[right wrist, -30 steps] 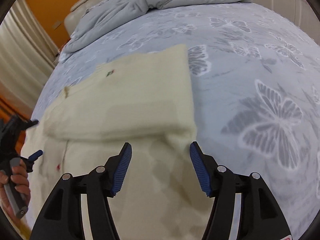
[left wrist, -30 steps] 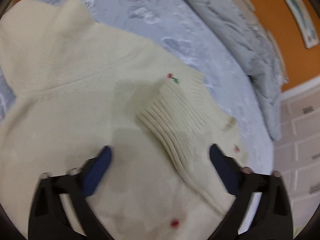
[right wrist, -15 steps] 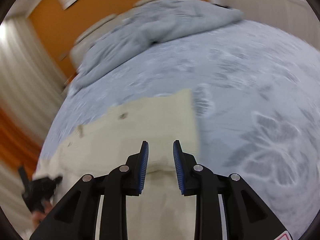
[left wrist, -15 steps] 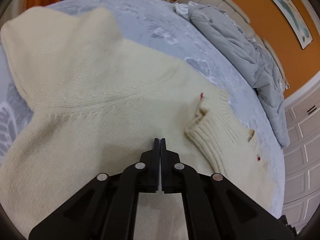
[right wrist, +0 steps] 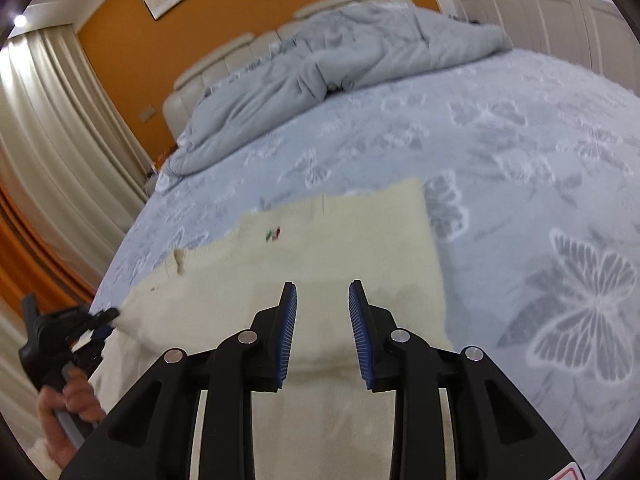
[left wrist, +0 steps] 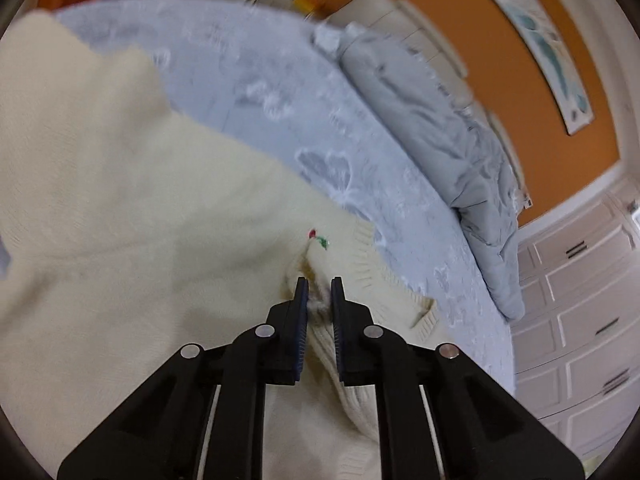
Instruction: Fold small clothes
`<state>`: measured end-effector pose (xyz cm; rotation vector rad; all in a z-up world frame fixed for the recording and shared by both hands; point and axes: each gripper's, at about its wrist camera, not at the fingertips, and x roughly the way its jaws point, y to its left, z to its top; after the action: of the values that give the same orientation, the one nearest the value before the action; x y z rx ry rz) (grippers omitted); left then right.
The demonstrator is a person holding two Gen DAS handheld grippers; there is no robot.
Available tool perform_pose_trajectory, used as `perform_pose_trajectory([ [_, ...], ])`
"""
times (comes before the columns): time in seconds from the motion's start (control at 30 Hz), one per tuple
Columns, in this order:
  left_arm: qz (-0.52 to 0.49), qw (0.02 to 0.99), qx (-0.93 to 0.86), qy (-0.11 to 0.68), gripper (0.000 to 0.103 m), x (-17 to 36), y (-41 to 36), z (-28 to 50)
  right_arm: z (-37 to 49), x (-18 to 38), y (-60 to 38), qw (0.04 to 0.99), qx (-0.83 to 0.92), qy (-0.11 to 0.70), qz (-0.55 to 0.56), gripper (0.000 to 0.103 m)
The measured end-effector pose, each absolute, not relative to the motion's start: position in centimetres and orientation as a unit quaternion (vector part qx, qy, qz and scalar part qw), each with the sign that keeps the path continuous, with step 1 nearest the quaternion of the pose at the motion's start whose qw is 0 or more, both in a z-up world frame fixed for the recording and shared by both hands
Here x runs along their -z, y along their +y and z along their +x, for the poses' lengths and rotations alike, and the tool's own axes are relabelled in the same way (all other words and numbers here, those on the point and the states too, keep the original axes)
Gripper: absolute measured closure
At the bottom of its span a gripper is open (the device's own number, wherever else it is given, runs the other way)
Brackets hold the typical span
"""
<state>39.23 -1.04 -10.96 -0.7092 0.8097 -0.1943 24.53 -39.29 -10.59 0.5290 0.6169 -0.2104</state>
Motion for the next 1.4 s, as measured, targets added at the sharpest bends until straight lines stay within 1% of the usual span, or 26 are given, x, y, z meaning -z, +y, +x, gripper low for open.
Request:
perform_pose_trajectory([
  [0.1, -0.318, 0.859, 0.062, 0.396, 0.092, 13.9, -1.0, 38.1, 25.6, 13.3, -39.8, 0.902, 0.125, 0.344, 0.229, 0.075],
  [0.13, -0.317, 0.860, 0.058, 0.397, 0.091, 15.1, -0.9, 37.7, 25.9, 14.8, -39.9, 0.897, 0.124, 0.360, 0.223, 0.077],
  [0.17, -0.331, 0.865, 0.070, 0.371, 0.091, 15.7, -0.6, 37.0, 25.9, 15.3, -39.8, 0.902, 0.122, 0.351, 0.219, 0.077],
  [0.23, -0.337, 0.865, 0.068, 0.366, 0.090, 15.7, -0.6, 37.3, 26.6, 15.0, -39.2, 0.903, 0.131, 0.359, 0.195, 0.074],
  [0.37, -0.327, 0.869, 0.062, 0.367, 0.089, 15.2, -1.2, 38.0, 27.3, 15.2, -37.3, 0.908, 0.162, 0.365, 0.127, 0.071],
  [0.43, -0.350, 0.852, 0.062, 0.384, 0.085, 14.5, -0.2, 37.9, 27.1, 15.3, -37.7, 0.909, 0.157, 0.362, 0.137, 0.071],
  [0.47, -0.361, 0.846, 0.054, 0.388, 0.073, 14.3, 0.6, 37.6, 27.0, 15.3, -38.0, 0.909, 0.153, 0.360, 0.144, 0.070],
  [0.5, -0.385, 0.840, 0.039, 0.380, 0.052, 13.4, 2.6, 36.2, 26.8, 15.3, -38.1, 0.909, 0.150, 0.358, 0.150, 0.070],
  [0.53, -0.406, 0.838, 0.020, 0.364, 0.042, 13.1, 4.8, 35.1, 26.7, 15.3, -38.2, 0.909, 0.149, 0.358, 0.151, 0.070],
  [0.6, -0.442, 0.841, -0.046, 0.310, 0.016, 11.1, 10.5, 32.6, 26.9, 15.4, -37.8, 0.909, 0.153, 0.360, 0.144, 0.070],
  [0.63, -0.445, 0.840, -0.090, 0.296, 0.012, 10.2, 13.9, 32.0, 26.9, 15.4, -37.7, 0.909, 0.155, 0.362, 0.139, 0.070],
  [0.67, -0.447, 0.838, -0.116, 0.289, 0.010, 9.9, 16.2, 31.8, 27.0, 15.3, -37.6, 0.908, 0.156, 0.362, 0.137, 0.070],
  [0.77, -0.454, 0.816, -0.200, 0.297, 0.011, 10.0, 24.8, 33.3, 27.0, 15.3, -37.6, 0.908, 0.158, 0.364, 0.135, 0.070],
  [0.8, -0.475, 0.798, -0.210, 0.305, 0.013, 10.8, 28.2, 34.6, 27.0, 15.3, -37.6, 0.908, 0.157, 0.363, 0.135, 0.070],
  [0.83, -0.485, 0.786, -0.222, 0.313, 0.017, 11.4, 29.8, 35.2, 27.0, 15.3, -37.5, 0.908, 0.158, 0.363, 0.134, 0.069],
  [0.87, -0.500, 0.770, -0.231, 0.322, 0.024, 12.2, 31.5, 36.0, 27.1, 15.3, -37.5, 0.908, 0.159, 0.365, 0.131, 0.069],
  [0.9, -0.520, 0.751, -0.233, 0.334, 0.044, 13.4, 33.3, 36.9, 27.1, 15.3, -37.4, 0.908, 0.160, 0.365, 0.129, 0.069],
  [0.93, -0.528, 0.737, -0.248, 0.341, 0.051, 14.2, 34.4, 37.4, 27.2, 15.3, -37.4, 0.908, 0.162, 0.365, 0.127, 0.068],
  [0.97, -0.536, 0.733, -0.253, 0.335, 0.053, 14.4, 34.8, 37.5, 27.2, 15.3, -37.3, 0.908, 0.163, 0.366, 0.125, 0.068],
  [1.0, -0.538, 0.733, -0.257, 0.327, 0.063, 14.2, 35.1, 37.8, 27.2, 15.3, -37.3, 0.908, 0.164, 0.366, 0.124, 0.068],
  [1.03, -0.528, 0.738, -0.256, 0.334, 0.081, 13.9, 35.0, 38.3, 27.2, 15.4, -37.2, 0.908, 0.166, 0.366, 0.122, 0.068],
  [1.07, -0.516, 0.741, -0.244, 0.353, 0.093, 13.7, 34.9, 39.3, 27.2, 15.4, -37.2, 0.908, 0.167, 0.366, 0.121, 0.068],
  [1.13, -0.484, 0.771, -0.233, 0.343, 0.093, 11.7, 33.9, 39.7, 27.2, 15.5, -37.4, 0.908, 0.165, 0.365, 0.124, 0.068],
  [1.23, -0.416, 0.841, -0.151, 0.312, 0.093, 5.9, 28.2, 40.6, 27.0, 15.5, -37.5, 0.909, 0.162, 0.362, 0.130, 0.067],
  [1.33, -0.334, 0.896, -0.022, 0.290, 0.093, -0.1, 19.0, 39.8, 26.9, 15.5, -37.8, 0.909, 0.158, 0.360, 0.136, 0.067],
  [1.4, -0.290, 0.908, 0.069, 0.296, 0.092, -1.9, 11.6, 38.2, 26.9, 15.5, -37.9, 0.909, 0.156, 0.360, 0.139, 0.067],
])
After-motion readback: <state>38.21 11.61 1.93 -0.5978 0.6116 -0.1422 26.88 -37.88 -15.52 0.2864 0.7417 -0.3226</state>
